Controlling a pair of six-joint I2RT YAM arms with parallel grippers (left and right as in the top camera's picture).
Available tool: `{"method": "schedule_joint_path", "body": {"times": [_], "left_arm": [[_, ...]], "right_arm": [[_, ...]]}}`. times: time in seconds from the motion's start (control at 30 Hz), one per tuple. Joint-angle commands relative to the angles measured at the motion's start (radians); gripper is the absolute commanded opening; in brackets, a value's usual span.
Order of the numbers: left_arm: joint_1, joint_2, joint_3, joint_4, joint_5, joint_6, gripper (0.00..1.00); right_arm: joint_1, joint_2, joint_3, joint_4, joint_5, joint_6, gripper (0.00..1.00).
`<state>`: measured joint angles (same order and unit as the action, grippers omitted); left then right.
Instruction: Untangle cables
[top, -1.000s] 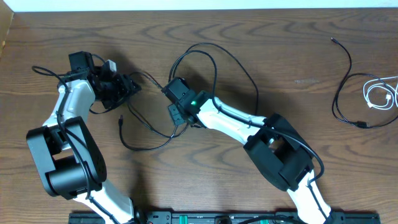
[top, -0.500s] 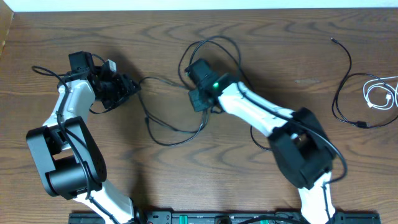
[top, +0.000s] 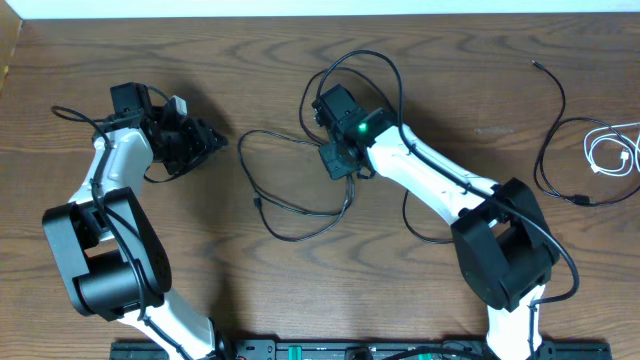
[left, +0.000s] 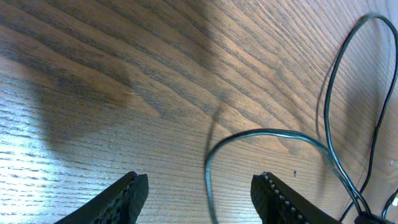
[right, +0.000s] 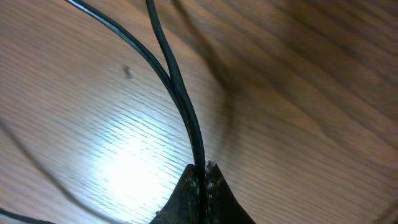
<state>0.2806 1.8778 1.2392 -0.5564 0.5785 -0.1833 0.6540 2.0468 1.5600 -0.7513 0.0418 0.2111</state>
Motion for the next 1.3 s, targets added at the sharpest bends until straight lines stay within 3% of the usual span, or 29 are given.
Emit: {"method": "schedule_joint_path", "body": {"times": [0.0, 0.17, 0.73, 0.77, 0.9, 1.1, 1.27], "left_arm": [[0.004, 0.011, 0.006, 0.0, 0.013, -0.002, 0.59], [0.004, 0.011, 0.006, 0.0, 0.013, -0.002, 0.59], [0.004, 0.011, 0.006, 0.0, 0.013, -0.002, 0.59], [0.004, 0.011, 0.006, 0.0, 0.013, -0.002, 0.59], [0.004, 0.011, 0.006, 0.0, 0.013, -0.001, 0.59], [0.004, 0.011, 0.006, 0.0, 0.013, -0.001, 0.59], [0.004, 0.011, 0.006, 0.0, 0.013, -0.002, 0.59]], "right_arm": [[-0.02, -0.004, -0.001, -0.052, 0.063, -0.026, 0.01], [-0.051, 0.001, -0.006, -0.143, 0.065, -0.026, 0.01], [-0.16, 0.017, -0.078, -0.156, 0.124, -0.026, 0.02], [-0.171, 0.017, -0.084, -0.155, 0.124, -0.026, 0.19], [-0.179, 0.017, -0.093, -0.157, 0.125, -0.025, 0.52], [-0.185, 0.017, -0.133, -0.154, 0.178, 0.016, 0.77], [-0.195, 0.017, -0.181, -0.153, 0.218, 0.127, 0.83]]}}
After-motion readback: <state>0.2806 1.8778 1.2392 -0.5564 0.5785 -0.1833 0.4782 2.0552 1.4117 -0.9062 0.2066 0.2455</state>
